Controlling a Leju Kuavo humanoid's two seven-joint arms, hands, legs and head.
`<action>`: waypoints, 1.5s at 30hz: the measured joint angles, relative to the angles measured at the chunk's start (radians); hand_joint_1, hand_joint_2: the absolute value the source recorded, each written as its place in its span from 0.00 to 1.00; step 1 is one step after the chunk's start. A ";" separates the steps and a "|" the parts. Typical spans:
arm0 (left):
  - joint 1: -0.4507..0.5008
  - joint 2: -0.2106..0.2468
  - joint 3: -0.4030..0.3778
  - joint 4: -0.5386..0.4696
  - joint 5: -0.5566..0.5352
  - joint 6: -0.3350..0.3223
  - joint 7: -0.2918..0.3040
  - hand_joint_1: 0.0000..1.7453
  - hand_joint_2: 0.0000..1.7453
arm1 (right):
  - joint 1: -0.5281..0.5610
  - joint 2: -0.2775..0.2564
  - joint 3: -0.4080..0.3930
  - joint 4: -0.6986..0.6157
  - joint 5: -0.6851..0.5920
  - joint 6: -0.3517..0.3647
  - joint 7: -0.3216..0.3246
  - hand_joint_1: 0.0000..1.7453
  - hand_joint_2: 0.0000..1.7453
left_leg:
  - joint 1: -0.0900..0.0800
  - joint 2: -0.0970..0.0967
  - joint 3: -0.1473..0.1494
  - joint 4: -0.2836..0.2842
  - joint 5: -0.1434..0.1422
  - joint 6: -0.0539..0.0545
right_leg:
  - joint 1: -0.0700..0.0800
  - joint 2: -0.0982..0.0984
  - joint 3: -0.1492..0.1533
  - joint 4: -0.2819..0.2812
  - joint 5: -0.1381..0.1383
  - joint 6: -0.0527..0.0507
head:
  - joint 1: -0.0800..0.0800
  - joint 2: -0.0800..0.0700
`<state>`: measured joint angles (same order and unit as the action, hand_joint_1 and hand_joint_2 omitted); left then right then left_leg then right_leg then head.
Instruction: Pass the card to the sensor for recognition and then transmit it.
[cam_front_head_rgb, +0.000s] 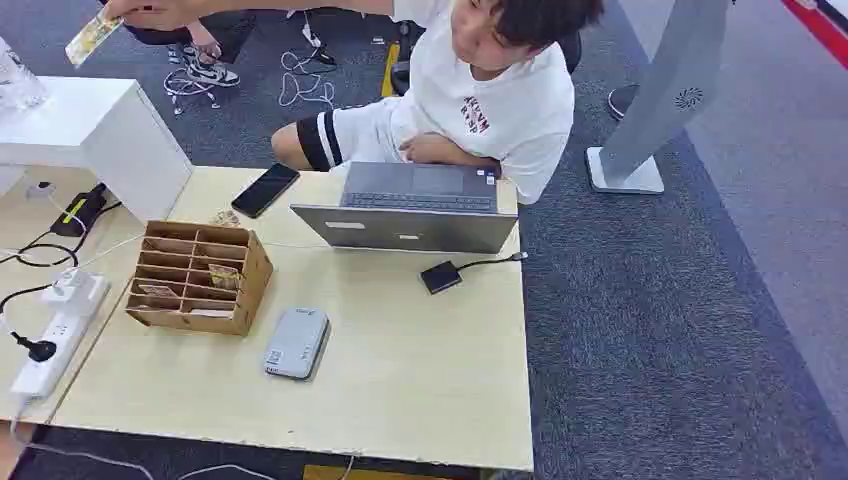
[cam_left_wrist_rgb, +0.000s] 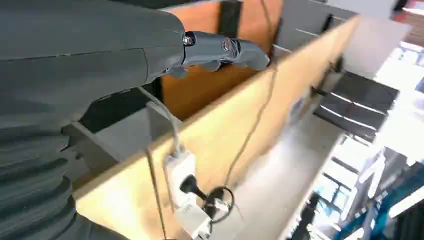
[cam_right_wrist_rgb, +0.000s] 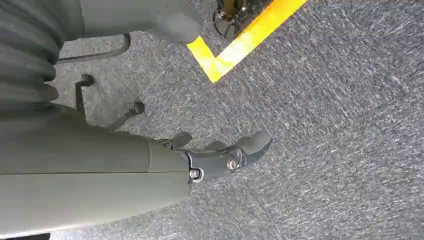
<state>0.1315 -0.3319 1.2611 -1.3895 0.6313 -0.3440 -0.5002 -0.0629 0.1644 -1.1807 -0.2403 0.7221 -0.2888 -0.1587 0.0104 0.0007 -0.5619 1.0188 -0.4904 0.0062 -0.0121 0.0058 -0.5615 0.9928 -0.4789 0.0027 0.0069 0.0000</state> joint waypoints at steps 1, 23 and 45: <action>0.009 -0.001 -0.018 -0.029 -0.012 0.008 -0.010 0.00 1.00 | 0.000 0.001 0.000 0.000 0.000 0.000 0.000 0.00 1.00 | 0.000 0.000 0.000 0.000 0.000 0.000 | 0.000 0.000 0.000 0.000 0.000 0.000 | 0.000 0.000; 0.063 0.120 -0.478 -0.367 -0.517 0.342 -0.086 0.00 1.00 | -0.007 0.011 0.009 0.012 0.088 0.016 0.017 0.00 1.00 | 0.000 0.000 0.001 0.000 0.000 0.000 | 0.000 0.000 0.000 0.000 0.000 -0.001 | 0.000 0.000; -0.193 0.325 -0.878 -0.285 -1.096 0.525 0.126 0.00 1.00 | -0.013 0.017 0.086 0.024 0.198 0.041 0.056 0.00 1.00 | 0.000 0.000 0.001 0.000 0.002 0.000 | 0.000 0.001 0.000 0.000 0.001 -0.001 | 0.000 0.000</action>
<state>-0.0611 -0.0065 0.3835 -1.6740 -0.4649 0.1808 -0.3739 -0.0761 0.1816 -1.0948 -0.2159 0.9205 -0.2479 -0.1022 0.0103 0.0011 -0.5606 1.0190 -0.4887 0.0059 -0.0122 0.0065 -0.5616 0.9930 -0.4779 0.0020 0.0072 0.0000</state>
